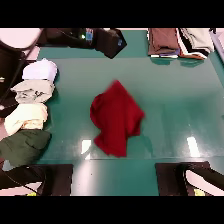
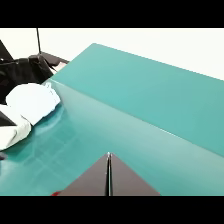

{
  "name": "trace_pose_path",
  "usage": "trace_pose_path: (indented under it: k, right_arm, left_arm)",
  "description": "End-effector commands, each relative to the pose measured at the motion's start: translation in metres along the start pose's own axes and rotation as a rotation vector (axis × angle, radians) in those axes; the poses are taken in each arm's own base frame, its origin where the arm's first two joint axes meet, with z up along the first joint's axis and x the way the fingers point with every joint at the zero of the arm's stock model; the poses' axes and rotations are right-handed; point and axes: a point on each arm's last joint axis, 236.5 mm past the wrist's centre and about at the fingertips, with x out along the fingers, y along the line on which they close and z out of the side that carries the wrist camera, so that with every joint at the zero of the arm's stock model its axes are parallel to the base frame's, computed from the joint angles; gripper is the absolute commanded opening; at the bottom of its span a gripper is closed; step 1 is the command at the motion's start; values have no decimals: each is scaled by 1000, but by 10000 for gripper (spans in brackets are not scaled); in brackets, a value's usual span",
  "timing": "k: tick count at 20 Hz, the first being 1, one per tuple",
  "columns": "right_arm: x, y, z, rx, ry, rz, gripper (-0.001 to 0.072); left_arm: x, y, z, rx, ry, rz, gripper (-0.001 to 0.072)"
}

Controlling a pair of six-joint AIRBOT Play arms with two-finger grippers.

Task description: Fold the shirts.

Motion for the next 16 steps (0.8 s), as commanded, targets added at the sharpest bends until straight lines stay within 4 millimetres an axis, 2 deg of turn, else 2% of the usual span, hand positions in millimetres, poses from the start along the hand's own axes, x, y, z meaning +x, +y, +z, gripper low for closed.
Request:
trace_pose_path:
  k: [1,2,3,5,6,8,9,11,13,14,15,16]
  right_arm:
    - [-2,1,-2,6,17,-2,19]
    - [-2,1,-3,6,20,-1,19]
    - [-2,2,-4,6,23,0,19]
    - [-2,2,-6,8,32,4,19]
    - [-1,2,-8,12,35,4,19]
    - [3,-1,-17,28,59,8,19]
    - [6,-2,-23,39,73,11,19]
    - [12,-6,-34,70,96,17,19]
    - [18,-10,-47,95,123,18,19]
    - [21,-12,-54,109,139,19,19]
    - [24,-14,-61,121,154,20,19]
    - [27,-16,-69,135,171,21,19]
  left_arm:
    - [17,52,-22,-61,53,95,616]
    - [19,80,-36,-123,95,141,616]
    - [23,108,-60,-190,165,180,616]
    - [38,145,-122,-304,328,211,616]
    - [47,155,-156,-354,403,215,616]
    - [67,166,-231,-427,554,224,616]
    - [75,164,-264,-467,618,215,616]
    - [91,156,-319,-570,699,184,616]
    - [101,148,-351,-624,748,151,616]
    - [105,144,-355,-644,753,129,615]
    - [110,140,-351,-640,732,101,583]
    - [114,140,-345,-650,704,94,376]
